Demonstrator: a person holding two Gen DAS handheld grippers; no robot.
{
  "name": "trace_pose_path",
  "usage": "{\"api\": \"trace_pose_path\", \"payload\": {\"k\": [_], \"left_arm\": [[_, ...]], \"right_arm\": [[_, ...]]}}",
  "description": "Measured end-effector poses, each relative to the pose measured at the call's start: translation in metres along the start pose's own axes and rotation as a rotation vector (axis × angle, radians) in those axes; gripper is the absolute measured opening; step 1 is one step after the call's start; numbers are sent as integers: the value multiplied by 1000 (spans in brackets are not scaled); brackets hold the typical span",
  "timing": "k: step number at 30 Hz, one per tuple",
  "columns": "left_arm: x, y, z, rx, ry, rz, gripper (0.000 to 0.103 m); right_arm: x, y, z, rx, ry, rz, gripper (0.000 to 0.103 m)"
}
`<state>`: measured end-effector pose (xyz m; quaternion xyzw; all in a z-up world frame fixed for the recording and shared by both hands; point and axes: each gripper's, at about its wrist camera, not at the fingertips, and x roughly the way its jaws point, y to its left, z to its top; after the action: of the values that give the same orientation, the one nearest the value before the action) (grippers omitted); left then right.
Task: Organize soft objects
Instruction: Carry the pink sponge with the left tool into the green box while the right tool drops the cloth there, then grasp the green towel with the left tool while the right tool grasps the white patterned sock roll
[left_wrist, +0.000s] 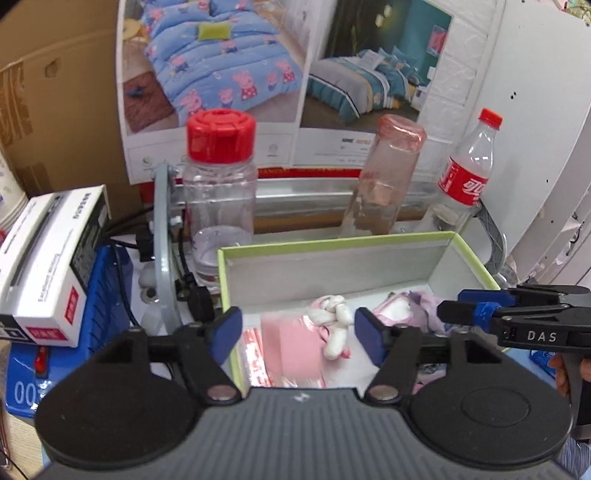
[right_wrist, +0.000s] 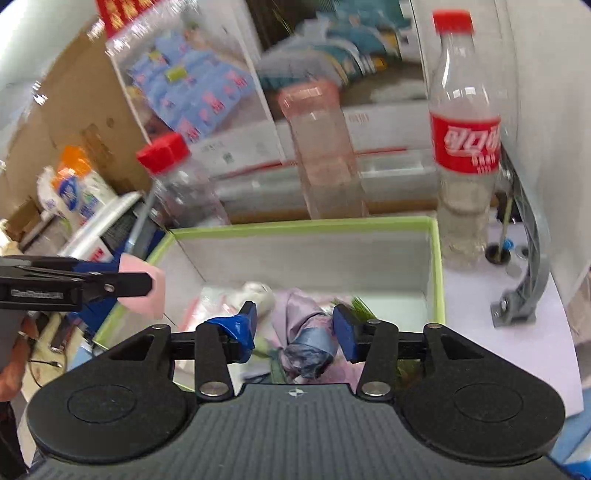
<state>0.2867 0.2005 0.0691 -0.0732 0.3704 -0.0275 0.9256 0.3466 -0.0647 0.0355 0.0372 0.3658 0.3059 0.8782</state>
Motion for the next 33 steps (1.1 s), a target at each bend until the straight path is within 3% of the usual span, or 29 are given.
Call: {"api": "trace_pose_path", "payload": {"k": [6, 11, 17, 26, 33], "left_arm": [[-22, 7, -8, -33, -31, -7, 72], [-52, 5, -37, -8, -49, 11, 75], [-77, 6, -84, -4, -25, 28, 77], [-57, 23, -142, -56, 131, 100, 78], [-41, 22, -123, -69, 144, 68, 79]], "right_arm": [[-40, -1, -8, -20, -131, -38, 37], [-83, 1, -32, -30, -150, -30, 41], [-120, 8, -84, -28, -139, -64, 44], [-143, -11, -136, 57, -123, -83, 45], [-137, -34, -141, 107, -123, -100, 45]]}}
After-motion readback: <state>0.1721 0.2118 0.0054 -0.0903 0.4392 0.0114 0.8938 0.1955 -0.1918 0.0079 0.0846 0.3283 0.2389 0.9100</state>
